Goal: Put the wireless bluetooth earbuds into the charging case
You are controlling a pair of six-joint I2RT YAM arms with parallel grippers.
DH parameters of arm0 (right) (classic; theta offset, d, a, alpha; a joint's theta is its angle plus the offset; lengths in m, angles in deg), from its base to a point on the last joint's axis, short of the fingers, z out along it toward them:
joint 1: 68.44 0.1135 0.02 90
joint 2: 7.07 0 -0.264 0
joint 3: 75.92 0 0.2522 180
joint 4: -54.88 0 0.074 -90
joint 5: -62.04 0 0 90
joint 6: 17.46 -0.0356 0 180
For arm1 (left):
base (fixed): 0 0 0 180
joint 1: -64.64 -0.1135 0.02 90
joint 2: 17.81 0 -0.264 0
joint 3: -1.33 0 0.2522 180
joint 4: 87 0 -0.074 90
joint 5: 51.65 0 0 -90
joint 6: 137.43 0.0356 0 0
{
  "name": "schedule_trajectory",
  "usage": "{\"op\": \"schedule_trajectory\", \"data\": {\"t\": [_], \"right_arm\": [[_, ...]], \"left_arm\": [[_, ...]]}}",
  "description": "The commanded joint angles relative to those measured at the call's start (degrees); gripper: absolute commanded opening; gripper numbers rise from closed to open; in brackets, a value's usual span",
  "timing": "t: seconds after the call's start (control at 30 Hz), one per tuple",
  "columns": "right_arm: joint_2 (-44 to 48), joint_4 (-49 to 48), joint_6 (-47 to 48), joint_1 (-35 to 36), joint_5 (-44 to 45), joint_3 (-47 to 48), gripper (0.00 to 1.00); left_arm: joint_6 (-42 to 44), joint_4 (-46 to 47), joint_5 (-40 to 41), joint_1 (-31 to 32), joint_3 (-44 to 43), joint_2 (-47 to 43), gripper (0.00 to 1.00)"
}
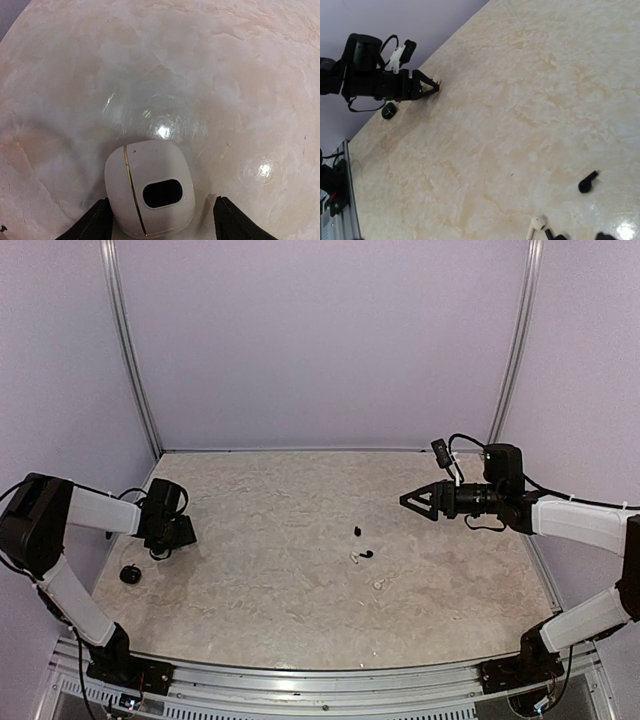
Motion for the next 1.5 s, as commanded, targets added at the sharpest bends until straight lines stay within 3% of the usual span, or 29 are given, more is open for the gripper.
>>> {"op": "schedule_trajectory", "data": {"t": [0.0, 0.17, 0.3, 0.47, 0.63, 1.03, 1.27, 1.47], "right_arm": [[0.0, 0.9, 0.8, 0.1, -1.1, 1.3, 1.00], [0.0, 1.3, 1.0, 0.1, -0.9, 1.4, 0.99], [-0.1, 1.1, 1.1, 0.1, -0.7, 1.1, 0.99], [-1.4, -0.8, -0.7, 0.1, -2.2, -0.2, 1.00], [-0.8, -1.3, -1.7, 0.3, -2.6, -1.2, 0.99], [3.0, 3.6, -1.2, 1.6, 0.6, -2.6, 0.97], [5.4, 4.5, -1.5, 5.4, 1.1, -3.4, 0.84], [5.0, 4.5, -2.2, 10.4, 0.9, -2.8, 0.69]], "left_arm": [[0.3, -3.4, 2.6, 0.1, -3.3, 2.7, 0.69], [0.5, -3.1, 1.9, -0.1, -4.4, 4.3, 0.63], [1.1, -1.9, 0.9, 0.4, -4.8, 5.2, 0.52], [3.0, -2.5, 3.3, 4.8, -7.8, 7.9, 0.47], [7.0, -0.9, 6.3, 12.8, -11.0, 8.8, 0.43], [26.6, 19.1, 2.6, 38.4, -11.5, 0.7, 0.41], [38.7, 28.3, 7.2, 51.2, -8.5, -1.5, 0.42], [46.2, 32.7, 9.8, 57.8, -6.6, -2.5, 0.41]]}}
